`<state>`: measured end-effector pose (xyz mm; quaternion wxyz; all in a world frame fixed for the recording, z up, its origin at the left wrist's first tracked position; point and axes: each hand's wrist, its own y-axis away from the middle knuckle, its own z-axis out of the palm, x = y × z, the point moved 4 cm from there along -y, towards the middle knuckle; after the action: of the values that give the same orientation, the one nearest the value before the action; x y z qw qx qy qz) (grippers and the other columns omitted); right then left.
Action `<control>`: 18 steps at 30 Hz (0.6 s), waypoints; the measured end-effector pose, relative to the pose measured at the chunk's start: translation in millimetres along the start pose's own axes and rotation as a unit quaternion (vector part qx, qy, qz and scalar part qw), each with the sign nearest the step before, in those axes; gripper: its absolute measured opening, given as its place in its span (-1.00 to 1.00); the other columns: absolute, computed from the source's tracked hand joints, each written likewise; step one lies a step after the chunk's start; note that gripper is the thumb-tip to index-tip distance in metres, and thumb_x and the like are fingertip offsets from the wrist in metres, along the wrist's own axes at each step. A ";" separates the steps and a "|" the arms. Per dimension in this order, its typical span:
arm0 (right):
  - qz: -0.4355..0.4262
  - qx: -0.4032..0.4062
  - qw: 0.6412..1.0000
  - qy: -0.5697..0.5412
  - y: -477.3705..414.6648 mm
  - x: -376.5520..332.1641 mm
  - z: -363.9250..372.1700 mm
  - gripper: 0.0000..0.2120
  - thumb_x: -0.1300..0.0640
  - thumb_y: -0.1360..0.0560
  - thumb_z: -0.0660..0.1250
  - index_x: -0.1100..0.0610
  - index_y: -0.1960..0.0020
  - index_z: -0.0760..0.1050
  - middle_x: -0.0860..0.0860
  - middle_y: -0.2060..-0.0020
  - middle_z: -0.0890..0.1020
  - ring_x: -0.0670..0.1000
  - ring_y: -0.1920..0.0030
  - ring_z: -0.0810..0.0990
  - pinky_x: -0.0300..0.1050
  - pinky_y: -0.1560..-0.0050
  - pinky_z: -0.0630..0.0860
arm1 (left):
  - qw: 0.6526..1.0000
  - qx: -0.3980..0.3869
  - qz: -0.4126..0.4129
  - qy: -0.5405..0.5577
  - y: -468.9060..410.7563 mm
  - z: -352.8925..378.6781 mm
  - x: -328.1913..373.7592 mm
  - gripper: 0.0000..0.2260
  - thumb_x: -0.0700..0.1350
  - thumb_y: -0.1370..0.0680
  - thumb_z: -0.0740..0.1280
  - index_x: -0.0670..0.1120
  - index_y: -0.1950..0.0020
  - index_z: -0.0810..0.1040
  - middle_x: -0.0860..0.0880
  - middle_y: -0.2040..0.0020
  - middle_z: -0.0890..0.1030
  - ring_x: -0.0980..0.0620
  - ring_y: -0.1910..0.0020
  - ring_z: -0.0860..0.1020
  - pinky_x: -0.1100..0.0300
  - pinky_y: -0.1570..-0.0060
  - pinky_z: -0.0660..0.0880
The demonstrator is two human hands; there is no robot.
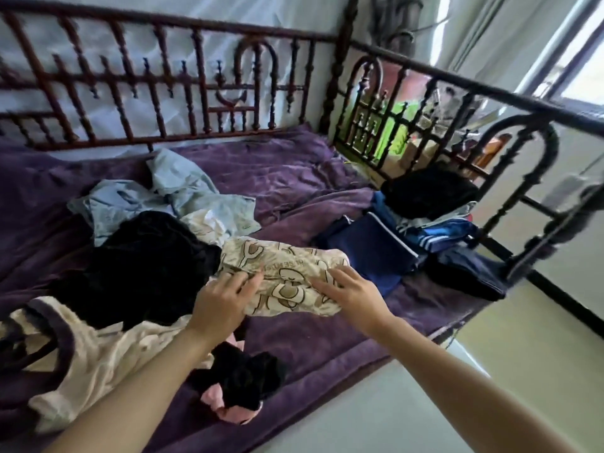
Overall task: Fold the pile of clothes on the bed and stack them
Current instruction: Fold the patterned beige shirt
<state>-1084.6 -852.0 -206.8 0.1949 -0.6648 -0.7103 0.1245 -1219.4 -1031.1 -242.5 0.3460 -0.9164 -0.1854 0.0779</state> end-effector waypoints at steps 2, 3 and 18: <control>0.016 0.009 1.000 0.002 19.5 30.0 -20.4 -0.50 0.16 -0.18 0.43 -0.04 -0.13 0.57 0.04 0.13 0.62 0.06 0.09 0.57 -0.27 0.53 0.49 | 0.999 0.027 0.028 0.004 -28.8 7.6 31.8 -0.63 -0.27 -0.40 0.20 -0.07 -0.19 0.42 -0.07 0.22 0.62 -0.06 0.36 0.58 0.16 0.52 0.50; 0.020 0.008 1.000 0.007 28.7 42.1 -28.5 -0.55 0.14 -0.22 0.38 -0.03 -0.11 0.59 0.04 0.13 0.62 0.08 0.13 0.62 -0.26 0.53 0.49 | 0.998 0.036 0.042 0.008 -40.2 11.3 45.8 -0.65 -0.27 -0.41 0.17 -0.07 -0.18 0.43 -0.07 0.22 0.62 -0.06 0.37 0.58 0.17 0.53 0.49; 0.013 0.000 0.999 0.029 30.6 176.0 -8.0 -0.58 0.15 -0.33 0.12 -0.02 -0.04 0.65 -0.01 0.19 0.62 0.03 0.18 0.64 -0.30 0.56 0.44 | 0.997 0.043 0.066 0.026 -131.4 102.7 90.6 -0.62 -0.29 -0.35 0.09 -0.09 -0.13 0.42 -0.09 0.27 0.61 -0.06 0.42 0.57 0.20 0.55 0.46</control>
<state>-1060.7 -675.3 -193.3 0.2139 -0.6775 -0.6954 0.1083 -1201.6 -842.4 -233.6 0.3843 -0.9124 -0.1124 0.0848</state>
